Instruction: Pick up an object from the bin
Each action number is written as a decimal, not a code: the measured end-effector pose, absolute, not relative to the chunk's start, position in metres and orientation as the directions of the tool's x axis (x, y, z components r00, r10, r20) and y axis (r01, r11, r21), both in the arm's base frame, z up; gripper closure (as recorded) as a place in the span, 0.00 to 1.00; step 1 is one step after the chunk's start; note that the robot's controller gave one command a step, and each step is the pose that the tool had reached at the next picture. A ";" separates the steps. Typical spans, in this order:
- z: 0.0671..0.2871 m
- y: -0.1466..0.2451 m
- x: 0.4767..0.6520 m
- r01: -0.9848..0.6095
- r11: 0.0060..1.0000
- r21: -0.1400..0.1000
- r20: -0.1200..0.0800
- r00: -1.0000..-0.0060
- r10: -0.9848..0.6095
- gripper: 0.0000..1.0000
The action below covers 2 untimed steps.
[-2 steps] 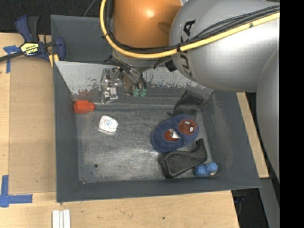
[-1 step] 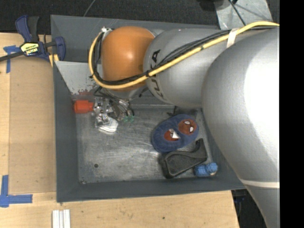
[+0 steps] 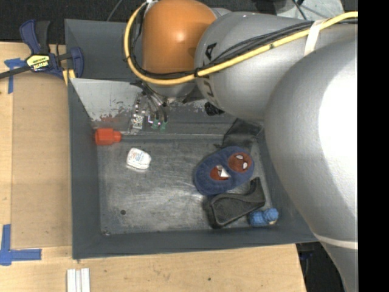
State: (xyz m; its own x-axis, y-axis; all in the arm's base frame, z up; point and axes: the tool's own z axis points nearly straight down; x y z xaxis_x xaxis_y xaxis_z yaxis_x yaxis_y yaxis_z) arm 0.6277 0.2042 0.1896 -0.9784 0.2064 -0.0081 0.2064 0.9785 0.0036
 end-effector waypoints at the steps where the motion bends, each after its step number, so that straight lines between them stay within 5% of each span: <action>1: 0.188 0.205 0.627 0.204 0.979 0.002 -0.005 -0.979 0.204 0.00; 2: 0.074 0.177 0.580 -0.102 0.995 0.003 -0.009 -0.995 -0.102 0.00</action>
Offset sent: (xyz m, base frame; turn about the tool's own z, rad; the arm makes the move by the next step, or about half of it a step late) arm 0.0000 0.0000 0.0000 0.0000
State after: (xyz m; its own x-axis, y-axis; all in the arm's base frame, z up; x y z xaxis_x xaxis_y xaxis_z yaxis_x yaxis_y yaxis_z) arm 0.5802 0.1770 0.0736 -0.9947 -0.1021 -0.0087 -0.1022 0.9948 0.0028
